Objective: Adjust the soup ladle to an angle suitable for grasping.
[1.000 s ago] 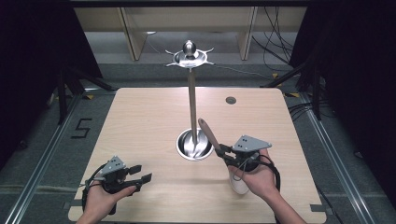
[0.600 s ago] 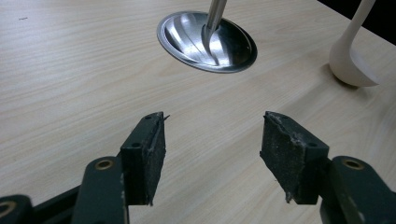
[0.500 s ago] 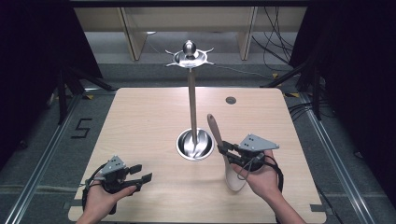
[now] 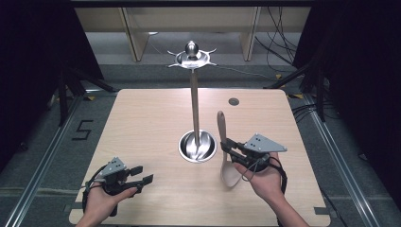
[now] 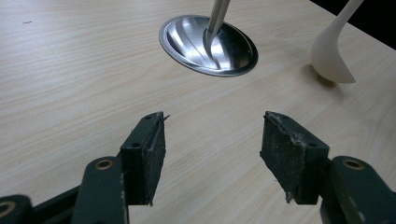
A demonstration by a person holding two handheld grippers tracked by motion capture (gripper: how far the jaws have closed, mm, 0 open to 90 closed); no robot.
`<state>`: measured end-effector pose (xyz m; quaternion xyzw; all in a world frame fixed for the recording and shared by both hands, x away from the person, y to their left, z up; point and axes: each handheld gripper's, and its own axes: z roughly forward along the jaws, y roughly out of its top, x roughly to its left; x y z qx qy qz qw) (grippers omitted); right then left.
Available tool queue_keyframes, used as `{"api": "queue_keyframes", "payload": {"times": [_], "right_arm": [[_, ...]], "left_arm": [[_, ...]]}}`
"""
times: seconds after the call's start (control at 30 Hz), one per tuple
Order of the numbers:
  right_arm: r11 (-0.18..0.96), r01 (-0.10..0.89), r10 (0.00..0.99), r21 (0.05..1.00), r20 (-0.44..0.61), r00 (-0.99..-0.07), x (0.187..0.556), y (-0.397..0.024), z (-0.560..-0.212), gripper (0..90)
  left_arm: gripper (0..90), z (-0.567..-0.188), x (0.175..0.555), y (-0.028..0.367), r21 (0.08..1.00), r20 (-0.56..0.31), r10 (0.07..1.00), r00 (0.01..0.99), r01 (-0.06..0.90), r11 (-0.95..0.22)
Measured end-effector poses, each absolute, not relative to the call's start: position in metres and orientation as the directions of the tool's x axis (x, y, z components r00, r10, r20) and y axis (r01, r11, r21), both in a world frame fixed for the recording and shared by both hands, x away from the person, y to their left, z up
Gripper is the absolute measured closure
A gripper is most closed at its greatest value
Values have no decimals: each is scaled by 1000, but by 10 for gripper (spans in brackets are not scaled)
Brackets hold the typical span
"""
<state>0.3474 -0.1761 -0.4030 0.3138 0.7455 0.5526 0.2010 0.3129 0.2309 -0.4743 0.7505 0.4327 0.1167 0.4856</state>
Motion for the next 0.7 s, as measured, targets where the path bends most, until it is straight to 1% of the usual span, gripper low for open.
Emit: {"api": "queue_keyframes", "payload": {"times": [0.03, 0.1, 0.13, 0.17, 0.27, 0.33, 0.5, 0.67, 0.7], "right_arm": [[192, 246, 690, 950, 47, -722, 347, -176, -403, 765], [202, 212, 692, 956, 13, -722, 349, -176, -401, 766], [198, 212, 696, 957, 15, -718, 348, -175, -400, 765], [183, 231, 702, 955, 38, -711, 345, -171, -397, 765], [181, 214, 689, 960, 31, -724, 345, -168, -396, 765], [178, 231, 692, 957, 45, -721, 344, -167, -395, 765], [173, 223, 701, 959, 39, -712, 343, -168, -395, 765], [157, 233, 707, 960, 56, -705, 341, -169, -392, 765], [162, 202, 708, 966, 29, -705, 342, -169, -391, 765]], "left_arm": [[392, -474, 313, 231, 830, -245, 763, 598, 536, -154], [392, -475, 313, 231, 829, -259, 764, 592, 542, -139], [392, -475, 313, 231, 829, -258, 765, 590, 542, -138], [393, -474, 313, 232, 830, -249, 764, 596, 538, -149], [393, -474, 312, 232, 836, -242, 768, 593, 529, -145], [394, -473, 312, 232, 837, -240, 767, 595, 528, -148], [393, -473, 311, 232, 839, -244, 773, 586, 527, -135], [393, -472, 309, 232, 843, -232, 765, 600, 516, -149], [393, -472, 307, 232, 842, -238, 768, 594, 520, -141]]}}
